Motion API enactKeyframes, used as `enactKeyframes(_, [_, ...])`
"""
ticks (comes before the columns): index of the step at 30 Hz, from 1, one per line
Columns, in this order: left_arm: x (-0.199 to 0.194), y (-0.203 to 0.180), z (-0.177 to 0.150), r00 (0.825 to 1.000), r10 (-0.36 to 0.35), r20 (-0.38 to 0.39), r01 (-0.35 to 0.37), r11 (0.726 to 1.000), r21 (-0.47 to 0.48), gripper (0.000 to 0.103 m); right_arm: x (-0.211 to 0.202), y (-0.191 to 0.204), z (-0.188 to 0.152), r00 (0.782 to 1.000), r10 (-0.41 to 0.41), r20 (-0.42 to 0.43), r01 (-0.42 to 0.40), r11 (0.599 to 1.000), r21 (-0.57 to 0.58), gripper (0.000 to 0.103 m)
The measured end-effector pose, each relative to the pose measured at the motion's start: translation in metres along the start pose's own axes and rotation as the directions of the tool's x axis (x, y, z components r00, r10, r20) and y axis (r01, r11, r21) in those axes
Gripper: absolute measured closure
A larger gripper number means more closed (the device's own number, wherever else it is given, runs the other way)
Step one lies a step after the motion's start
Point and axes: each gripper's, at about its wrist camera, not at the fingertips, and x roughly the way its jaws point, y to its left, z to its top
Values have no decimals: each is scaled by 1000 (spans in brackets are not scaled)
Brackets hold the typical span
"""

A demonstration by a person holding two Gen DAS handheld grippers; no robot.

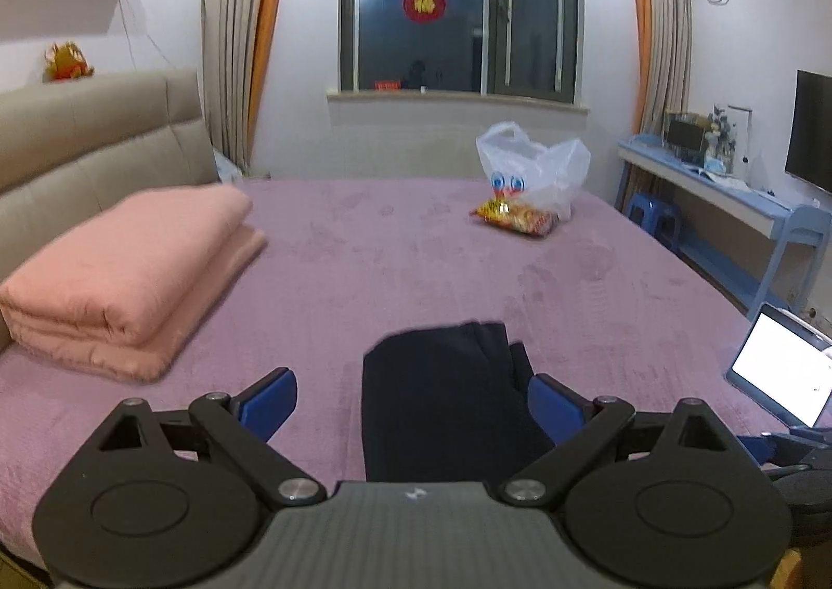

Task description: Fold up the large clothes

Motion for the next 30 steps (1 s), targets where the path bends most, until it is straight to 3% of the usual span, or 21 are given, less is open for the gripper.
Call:
enactKeyframes(19, [-5,32,-14,998,37,-59,-39,998,-41,9,-4,30,-1,1000,6,-8,-7,999,-50,19])
enactKeyframes(26, [-13,34,-17,998,42,-46,-44,998,-35,9,-6,37,-4,1000,14,-8,-14,998,-54,19])
enactKeyframes(30, [-20,31,-18,996,91,10,-91,996,1,10,-8,36,-4,1000,19,-10,-20,998,-58,19])
